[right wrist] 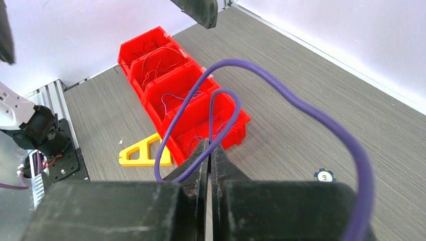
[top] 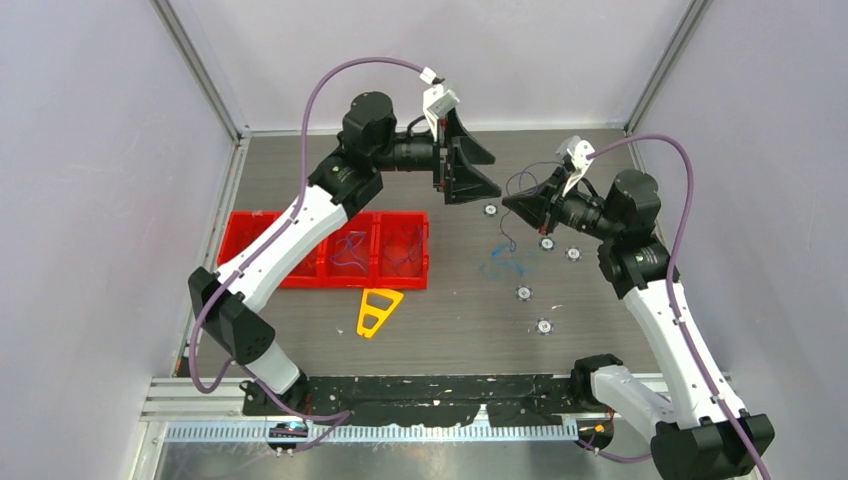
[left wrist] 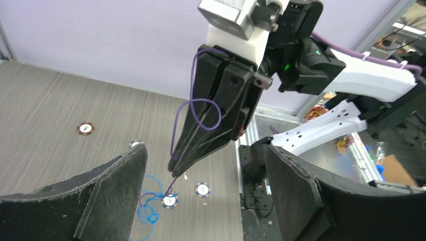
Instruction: Untangle the cables
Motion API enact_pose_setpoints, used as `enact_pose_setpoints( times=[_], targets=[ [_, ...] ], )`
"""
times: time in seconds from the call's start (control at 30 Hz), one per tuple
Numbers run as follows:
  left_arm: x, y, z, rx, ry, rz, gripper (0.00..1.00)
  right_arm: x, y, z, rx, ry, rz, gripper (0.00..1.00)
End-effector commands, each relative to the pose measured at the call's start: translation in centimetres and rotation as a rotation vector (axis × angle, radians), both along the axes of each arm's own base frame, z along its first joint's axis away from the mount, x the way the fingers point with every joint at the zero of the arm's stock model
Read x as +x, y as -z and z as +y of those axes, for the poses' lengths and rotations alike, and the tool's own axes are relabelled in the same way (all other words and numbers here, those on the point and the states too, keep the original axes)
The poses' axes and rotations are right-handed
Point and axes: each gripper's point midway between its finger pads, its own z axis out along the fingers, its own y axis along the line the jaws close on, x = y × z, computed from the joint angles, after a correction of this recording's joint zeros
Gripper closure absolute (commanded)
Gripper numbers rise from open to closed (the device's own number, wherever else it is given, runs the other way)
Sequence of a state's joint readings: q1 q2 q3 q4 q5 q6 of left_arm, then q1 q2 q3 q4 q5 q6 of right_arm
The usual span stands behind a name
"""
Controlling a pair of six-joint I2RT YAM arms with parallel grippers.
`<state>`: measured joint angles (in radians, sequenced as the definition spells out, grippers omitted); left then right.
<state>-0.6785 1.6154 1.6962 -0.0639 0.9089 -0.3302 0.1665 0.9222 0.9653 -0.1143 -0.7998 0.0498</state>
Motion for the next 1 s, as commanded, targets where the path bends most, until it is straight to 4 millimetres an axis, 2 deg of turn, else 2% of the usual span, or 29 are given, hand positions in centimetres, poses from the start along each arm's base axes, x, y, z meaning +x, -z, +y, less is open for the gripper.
enact_pose_setpoints(
  times=[0.0, 0.07, 0.17, 0.2, 0.23, 0.37, 0.43, 0.53, 0.6, 0.63, 0.67, 0.7, 0.73, 0.77, 0.8, 0.9, 0.93, 0.97],
  targets=[
    [-0.2, -0.8, -1.4, -0.042, 0.025, 0.152, 0.13, -0.2, 0.0, 0.7, -0.031, -0.061, -0.058, 0.95],
    [-0.2, -0.3, -1.9, -0.038, 0.034, 0.171, 0.14, -0.3, 0.1, 1.0, -0.043, -0.08, -0.073, 0.95],
    [0.6, 0.5, -2.5, -0.023, -0.017, 0.188, 0.08, -0.4, 0.3, 1.6, -0.055, -0.106, -0.085, 0.95],
    [0.8, 0.9, -2.7, -0.013, -0.026, 0.197, 0.09, -0.6, 0.3, 1.9, -0.06, -0.117, -0.091, 0.95],
    [0.9, 1.4, -2.9, -0.003, -0.027, 0.206, 0.14, -0.5, 0.3, 1.9, -0.062, -0.117, -0.093, 0.95],
    [1.0, 2.3, -3.2, 0.011, -0.031, 0.231, 0.45, -0.5, 0.7, 2.1, -0.081, -0.127, -0.097, 0.95],
    [0.6, 2.1, -3.2, -0.005, 0.001, 0.216, 0.6, -0.4, 1.0, 2.1, -0.089, -0.127, -0.098, 0.95],
    [0.2, 1.8, -3.2, -0.019, 0.038, 0.202, 0.99, -0.1, 1.2, 1.9, -0.092, -0.11, -0.098, 0.92],
    [-0.1, 0.8, -2.8, -0.052, 0.064, 0.184, 1.0, 0.4, 1.6, 1.7, -0.097, -0.081, -0.083, 0.78],
    [0.0, 0.2, -2.4, -0.073, 0.064, 0.19, 1.0, 0.7, 2.1, 1.4, -0.103, -0.069, -0.066, 0.66],
    [0.3, -0.3, -2.0, -0.099, 0.055, 0.194, 1.0, 0.9, 3.1, 1.2, -0.112, -0.058, -0.044, 0.54],
    [0.7, -0.8, -1.6, -0.12, 0.042, 0.198, 1.0, 1.2, 4.0, 1.1, -0.119, -0.049, -0.018, 0.49],
    [1.1, -1.1, -1.3, -0.133, 0.028, 0.201, 1.0, 1.5, 5.7, 1.0, -0.128, -0.047, 0.026, 0.39],
    [1.4, -1.3, -1.0, -0.14, 0.017, 0.202, 1.0, 1.6, 6.5, 1.0, -0.129, -0.048, 0.042, 0.35],
    [1.5, -1.4, -0.8, -0.145, 0.015, 0.202, 1.0, 1.8, 8.5, 1.0, -0.134, -0.052, 0.09, 0.31],
    [1.6, -1.8, -0.7, -0.159, 0.009, 0.207, 1.0, 3.2, 10.6, 1.4, -0.092, -0.019, 0.118, 0.26],
    [1.7, -1.8, -0.7, -0.163, 0.007, 0.211, 1.0, 3.7, 12.4, 1.5, -0.096, -0.004, 0.158, 0.25],
    [1.8, -2.0, -0.7, -0.168, 0.002, 0.211, 1.0, 4.3, 12.2, 1.7, -0.082, 0.002, 0.139, 0.25]
  ],
)
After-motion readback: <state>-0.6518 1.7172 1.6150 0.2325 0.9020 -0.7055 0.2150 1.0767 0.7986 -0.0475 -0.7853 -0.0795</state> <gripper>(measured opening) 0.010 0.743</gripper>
